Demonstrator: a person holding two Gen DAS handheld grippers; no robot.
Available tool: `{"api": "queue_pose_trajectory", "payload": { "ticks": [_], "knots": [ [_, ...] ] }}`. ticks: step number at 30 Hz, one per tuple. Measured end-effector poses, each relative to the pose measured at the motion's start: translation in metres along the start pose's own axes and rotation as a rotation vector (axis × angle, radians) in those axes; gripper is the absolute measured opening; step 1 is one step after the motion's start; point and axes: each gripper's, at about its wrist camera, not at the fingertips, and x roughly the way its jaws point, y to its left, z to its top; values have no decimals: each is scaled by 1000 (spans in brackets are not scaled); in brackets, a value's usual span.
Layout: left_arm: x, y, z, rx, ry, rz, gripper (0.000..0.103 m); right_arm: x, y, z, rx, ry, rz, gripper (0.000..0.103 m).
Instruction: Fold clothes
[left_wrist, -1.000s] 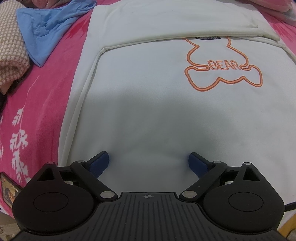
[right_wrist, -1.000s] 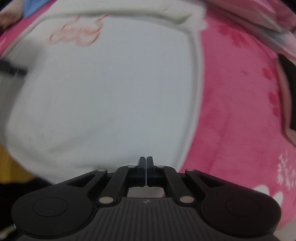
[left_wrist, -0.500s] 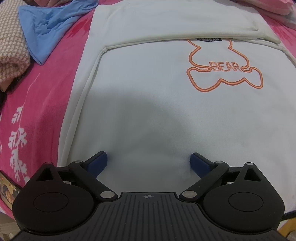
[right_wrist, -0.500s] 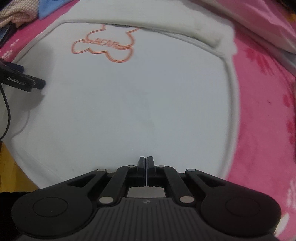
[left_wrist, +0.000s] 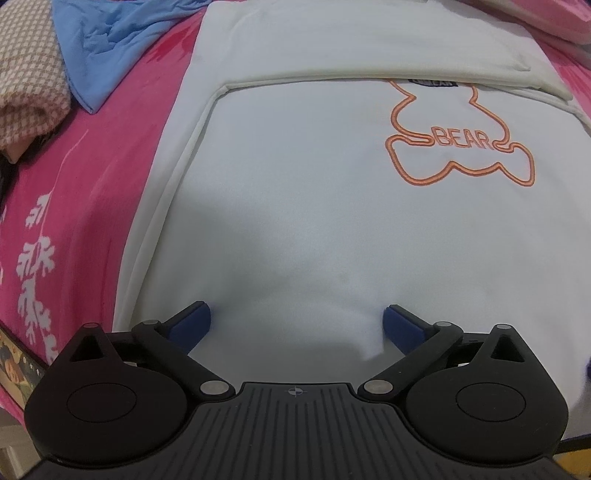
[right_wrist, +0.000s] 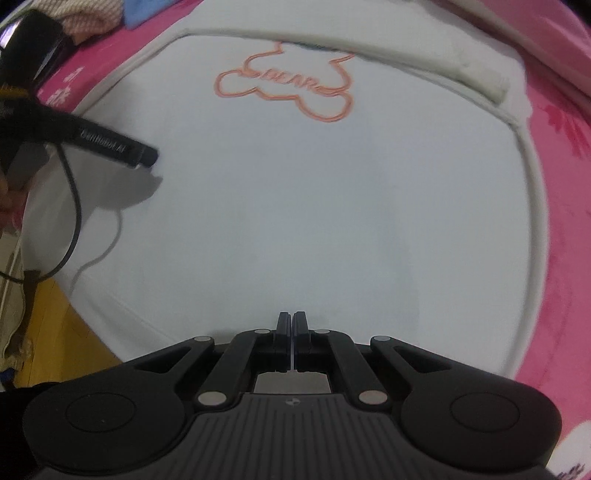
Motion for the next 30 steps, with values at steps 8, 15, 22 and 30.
{"api": "queue_pose_trajectory", "payload": {
  "ticks": [8, 15, 22, 30],
  "knots": [
    [1, -1, 0, -15, 7, 7, 103, -11, 1, -2, 23, 16, 55, 0],
    [1, 0, 3, -23, 34, 9, 103, -15, -27, 20, 143, -46, -1, 1],
    [2, 1, 4, -35, 61, 10, 103, -5, -30, 23, 207, -26, -32, 2],
    [6, 8, 9, -41, 83, 2, 103, 8, -28, 21, 252, 3, -38, 5]
  ]
}}
